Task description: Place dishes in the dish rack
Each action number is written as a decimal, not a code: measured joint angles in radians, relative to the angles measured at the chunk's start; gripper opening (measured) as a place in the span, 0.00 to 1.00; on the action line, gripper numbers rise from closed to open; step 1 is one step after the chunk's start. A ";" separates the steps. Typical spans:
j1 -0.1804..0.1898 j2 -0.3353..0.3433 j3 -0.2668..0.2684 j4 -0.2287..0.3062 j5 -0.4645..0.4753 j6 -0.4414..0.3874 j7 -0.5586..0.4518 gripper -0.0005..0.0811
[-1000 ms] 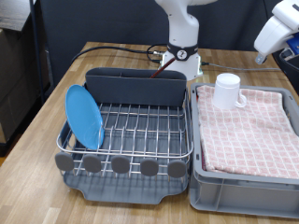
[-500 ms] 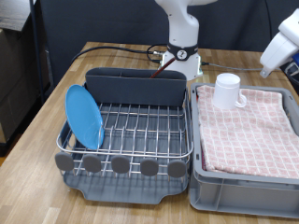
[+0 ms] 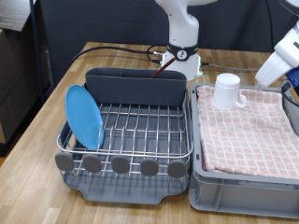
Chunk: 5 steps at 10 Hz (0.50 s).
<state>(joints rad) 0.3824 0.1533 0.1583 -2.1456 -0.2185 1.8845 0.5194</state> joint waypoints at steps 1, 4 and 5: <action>0.000 0.000 0.000 -0.007 0.000 0.015 -0.019 0.99; 0.000 0.014 0.000 0.004 -0.004 -0.002 -0.021 0.99; 0.000 0.031 0.000 0.012 -0.004 0.003 -0.023 0.99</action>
<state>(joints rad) 0.3823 0.1847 0.1584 -2.1340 -0.2229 1.8872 0.4963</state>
